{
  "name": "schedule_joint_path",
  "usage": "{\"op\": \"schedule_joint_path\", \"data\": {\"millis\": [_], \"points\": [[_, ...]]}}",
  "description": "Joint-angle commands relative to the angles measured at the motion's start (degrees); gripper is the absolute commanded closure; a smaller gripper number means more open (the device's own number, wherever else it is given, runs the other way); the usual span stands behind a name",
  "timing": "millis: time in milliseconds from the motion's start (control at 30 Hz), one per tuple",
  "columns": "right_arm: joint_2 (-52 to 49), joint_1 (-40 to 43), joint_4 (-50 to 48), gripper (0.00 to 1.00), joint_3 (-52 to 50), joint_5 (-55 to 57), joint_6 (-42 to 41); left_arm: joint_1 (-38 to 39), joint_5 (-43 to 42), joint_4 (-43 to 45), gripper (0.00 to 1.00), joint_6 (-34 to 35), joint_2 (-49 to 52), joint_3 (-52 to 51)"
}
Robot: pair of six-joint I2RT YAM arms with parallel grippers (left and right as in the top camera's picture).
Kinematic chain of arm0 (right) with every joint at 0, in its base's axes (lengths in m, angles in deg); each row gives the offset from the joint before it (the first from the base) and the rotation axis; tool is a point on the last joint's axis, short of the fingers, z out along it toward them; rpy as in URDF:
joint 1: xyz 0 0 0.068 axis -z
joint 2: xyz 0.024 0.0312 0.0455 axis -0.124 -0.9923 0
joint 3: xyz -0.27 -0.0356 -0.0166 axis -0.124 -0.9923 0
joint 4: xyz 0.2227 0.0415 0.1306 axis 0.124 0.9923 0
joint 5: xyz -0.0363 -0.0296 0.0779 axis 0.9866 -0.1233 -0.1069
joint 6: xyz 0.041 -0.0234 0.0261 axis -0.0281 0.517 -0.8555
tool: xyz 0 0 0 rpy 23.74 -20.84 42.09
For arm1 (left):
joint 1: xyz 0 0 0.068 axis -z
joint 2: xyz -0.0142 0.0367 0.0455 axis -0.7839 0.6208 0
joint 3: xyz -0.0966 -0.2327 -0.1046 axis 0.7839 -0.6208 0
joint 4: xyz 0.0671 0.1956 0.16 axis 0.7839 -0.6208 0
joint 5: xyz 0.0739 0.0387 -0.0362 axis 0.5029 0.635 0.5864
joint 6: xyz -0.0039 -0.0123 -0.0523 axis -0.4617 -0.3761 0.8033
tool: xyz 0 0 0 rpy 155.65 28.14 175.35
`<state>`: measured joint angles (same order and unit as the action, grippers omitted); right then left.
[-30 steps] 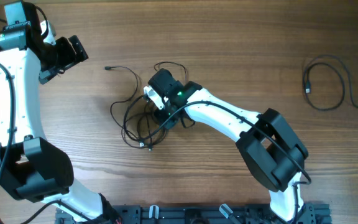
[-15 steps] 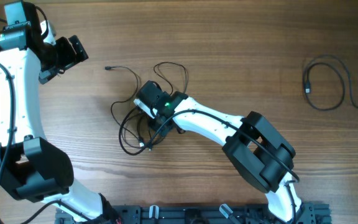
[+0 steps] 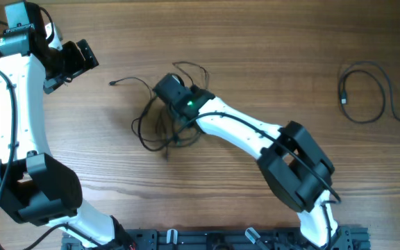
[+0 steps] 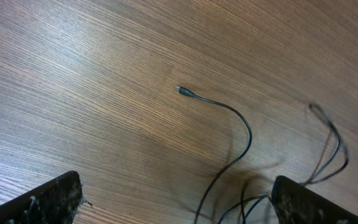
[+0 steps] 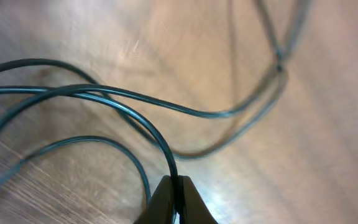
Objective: Untangle cables
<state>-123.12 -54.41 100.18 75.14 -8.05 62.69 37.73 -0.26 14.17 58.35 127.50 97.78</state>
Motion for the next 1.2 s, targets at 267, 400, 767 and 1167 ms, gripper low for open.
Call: {"op": "schedule_joint_path", "data": {"millis": [267, 400, 767, 1167], "points": [[19.87, 0.07, -8.04, 0.96, 3.85, 1.79, 6.62, -0.22, -0.87, -0.02, 0.00, 0.52, 0.00, 0.35], [24.39, 0.07, -14.21, 0.96, 3.85, 1.81, 7.82, -0.22, -0.87, 0.00, 0.00, 0.52, 0.00, 0.35], [32.00, 0.07, -30.27, 0.96, 3.85, 2.99, 18.01, -0.22, -0.87, -0.02, 0.00, 0.52, 0.00, 0.35], [28.83, 0.92, -16.31, 0.43, 3.80, 2.45, 5.05, -0.22, -0.87, 0.00, 0.00, 0.52, 0.00, 0.35]]}}
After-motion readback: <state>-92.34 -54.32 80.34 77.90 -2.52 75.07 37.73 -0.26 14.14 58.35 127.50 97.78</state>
